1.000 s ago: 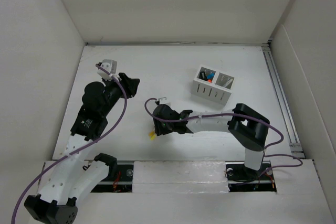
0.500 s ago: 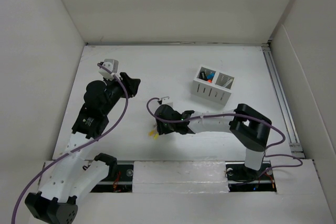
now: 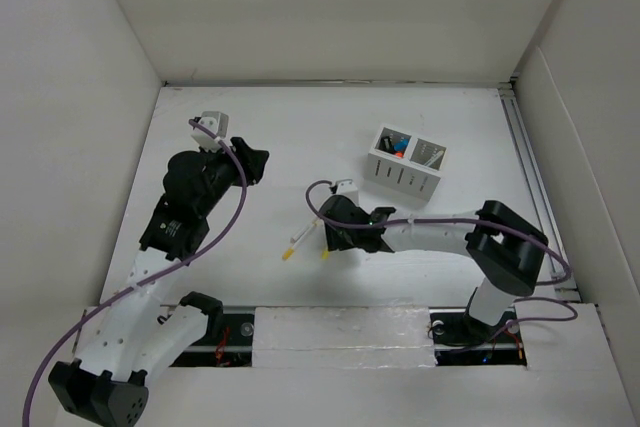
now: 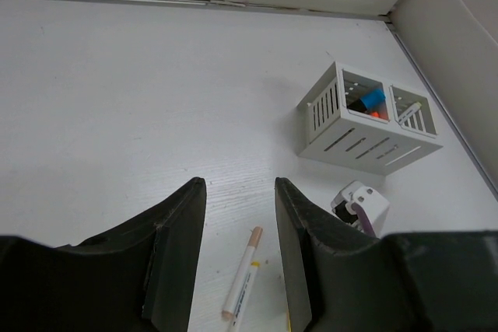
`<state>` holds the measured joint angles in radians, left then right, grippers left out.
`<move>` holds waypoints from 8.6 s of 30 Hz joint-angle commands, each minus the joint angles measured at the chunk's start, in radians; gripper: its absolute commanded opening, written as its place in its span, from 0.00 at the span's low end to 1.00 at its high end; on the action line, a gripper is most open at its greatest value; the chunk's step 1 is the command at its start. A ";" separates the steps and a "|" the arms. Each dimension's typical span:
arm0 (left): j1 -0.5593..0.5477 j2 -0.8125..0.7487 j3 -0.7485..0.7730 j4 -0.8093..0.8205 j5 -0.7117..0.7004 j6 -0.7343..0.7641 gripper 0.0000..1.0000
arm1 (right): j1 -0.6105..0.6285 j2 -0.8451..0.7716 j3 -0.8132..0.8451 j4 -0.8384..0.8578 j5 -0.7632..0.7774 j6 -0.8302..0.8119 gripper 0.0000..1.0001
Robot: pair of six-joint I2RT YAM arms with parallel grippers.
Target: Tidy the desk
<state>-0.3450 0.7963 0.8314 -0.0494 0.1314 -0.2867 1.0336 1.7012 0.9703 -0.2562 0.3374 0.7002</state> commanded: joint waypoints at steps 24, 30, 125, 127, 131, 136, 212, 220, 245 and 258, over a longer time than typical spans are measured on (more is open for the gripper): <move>-0.002 -0.014 0.021 0.043 0.023 -0.005 0.37 | -0.125 0.035 0.100 0.012 -0.012 -0.048 0.47; -0.002 -0.011 0.021 0.042 0.028 -0.006 0.36 | -0.115 -0.040 0.105 -0.005 0.025 -0.051 0.46; -0.002 -0.023 0.020 0.042 0.051 -0.011 0.36 | -0.647 -0.147 0.082 0.419 0.589 -0.216 0.04; -0.002 -0.025 0.018 0.043 0.063 -0.012 0.36 | -0.636 -0.156 0.049 0.439 0.603 -0.205 0.05; -0.002 -0.016 0.020 0.042 0.059 -0.014 0.36 | -0.606 -0.179 0.031 0.423 0.649 -0.165 0.21; -0.002 -0.019 0.018 0.042 0.062 -0.012 0.36 | -0.587 -0.253 0.018 0.436 0.579 -0.174 0.37; -0.002 -0.020 0.015 0.043 0.056 -0.012 0.36 | 0.155 0.111 0.113 -0.083 0.203 -0.008 0.48; -0.002 -0.019 0.018 0.042 0.059 -0.014 0.36 | 0.109 0.046 0.128 0.003 0.149 -0.060 0.49; -0.002 -0.011 0.020 0.043 0.043 -0.009 0.36 | -0.010 0.156 0.179 0.071 0.045 -0.131 0.00; -0.002 -0.014 0.018 0.043 0.050 -0.011 0.35 | -0.283 -0.170 0.103 0.186 0.072 -0.148 0.00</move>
<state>-0.3450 0.8013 0.8314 -0.0494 0.1764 -0.2947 0.8093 1.6093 1.0657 -0.1547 0.3828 0.5644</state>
